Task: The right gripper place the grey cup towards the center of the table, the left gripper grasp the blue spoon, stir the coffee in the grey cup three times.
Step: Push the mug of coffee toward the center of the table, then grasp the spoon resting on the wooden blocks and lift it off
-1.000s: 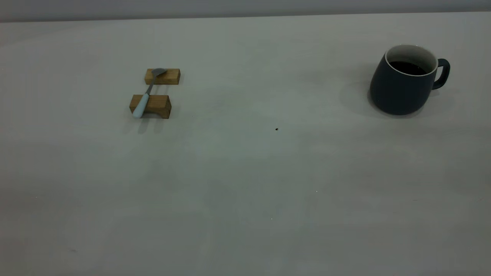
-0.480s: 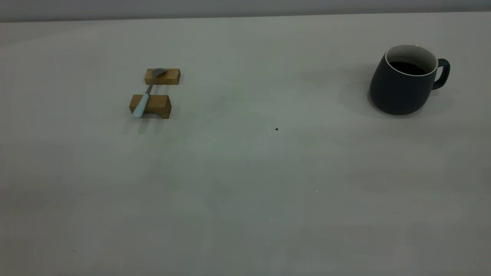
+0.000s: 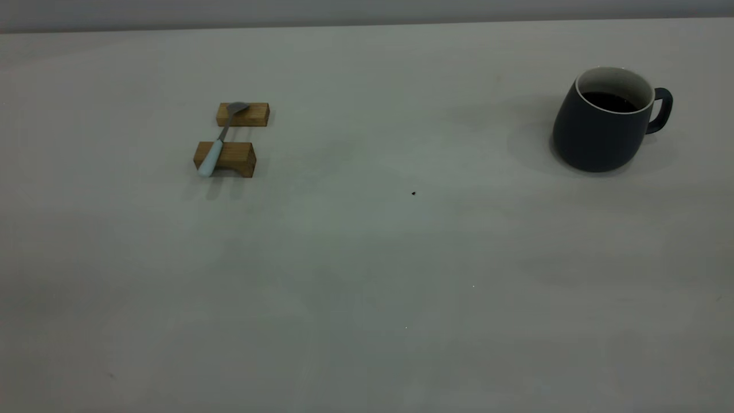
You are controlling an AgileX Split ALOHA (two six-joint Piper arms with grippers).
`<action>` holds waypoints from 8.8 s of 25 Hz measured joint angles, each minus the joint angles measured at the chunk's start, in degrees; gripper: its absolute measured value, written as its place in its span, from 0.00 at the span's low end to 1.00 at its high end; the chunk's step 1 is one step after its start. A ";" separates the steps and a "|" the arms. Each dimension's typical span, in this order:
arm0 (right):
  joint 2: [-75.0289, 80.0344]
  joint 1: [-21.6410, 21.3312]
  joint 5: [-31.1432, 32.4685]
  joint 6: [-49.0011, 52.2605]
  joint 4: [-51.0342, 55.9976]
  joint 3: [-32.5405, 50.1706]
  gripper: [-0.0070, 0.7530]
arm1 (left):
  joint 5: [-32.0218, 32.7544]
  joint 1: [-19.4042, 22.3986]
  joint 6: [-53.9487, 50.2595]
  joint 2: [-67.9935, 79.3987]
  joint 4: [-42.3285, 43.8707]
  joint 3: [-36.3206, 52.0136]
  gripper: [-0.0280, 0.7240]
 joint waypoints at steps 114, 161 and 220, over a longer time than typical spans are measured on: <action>130.62 20.81 -47.06 -68.37 11.09 -49.75 0.50 | 0.00 0.00 0.00 0.00 -0.05 0.00 0.63; 46.30 11.65 -0.21 2.35 -0.85 -16.70 0.92 | 0.00 0.00 0.00 0.00 -0.05 0.00 0.63; 0.06 -4.95 1.39 0.41 1.04 -1.11 0.31 | -8.21 0.00 -1.85 9.39 0.80 -3.39 0.62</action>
